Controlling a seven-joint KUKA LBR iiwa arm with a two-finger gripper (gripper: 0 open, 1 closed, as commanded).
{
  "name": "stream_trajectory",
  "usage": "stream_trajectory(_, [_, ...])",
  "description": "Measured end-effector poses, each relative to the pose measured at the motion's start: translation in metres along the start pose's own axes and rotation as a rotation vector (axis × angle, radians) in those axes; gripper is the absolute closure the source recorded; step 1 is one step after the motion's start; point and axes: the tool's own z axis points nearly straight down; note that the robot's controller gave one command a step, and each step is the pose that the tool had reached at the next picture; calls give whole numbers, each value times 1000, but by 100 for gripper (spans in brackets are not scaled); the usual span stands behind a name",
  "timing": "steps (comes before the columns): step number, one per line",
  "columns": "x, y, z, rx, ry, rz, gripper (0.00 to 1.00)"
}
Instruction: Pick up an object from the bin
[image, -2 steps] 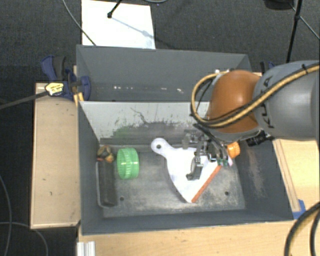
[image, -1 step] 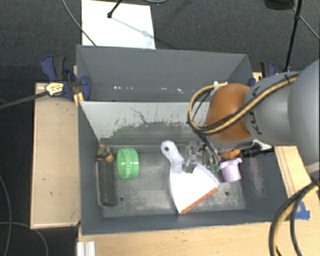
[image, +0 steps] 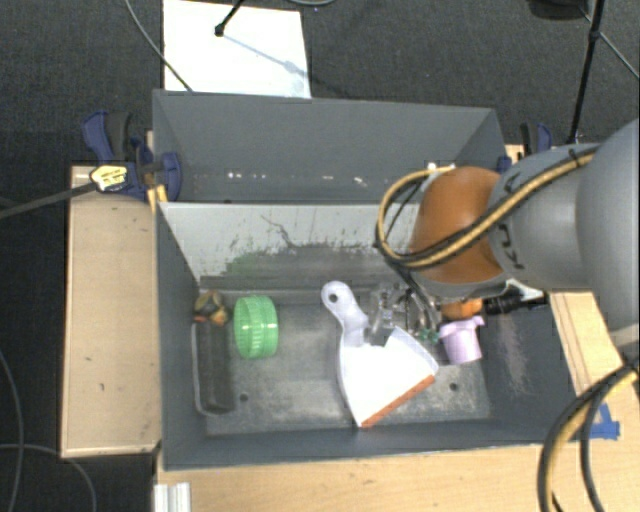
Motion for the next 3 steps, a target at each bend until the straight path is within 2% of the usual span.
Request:
stream_trajectory(1, [7, 4, -40, 5, 30, -56, 100])
stream_trajectory(2, [14, -3, -114, 4, 34, -110, 100])
stream_trajectory(3, [-3, -6, -136, 5, 27, -22, 0])
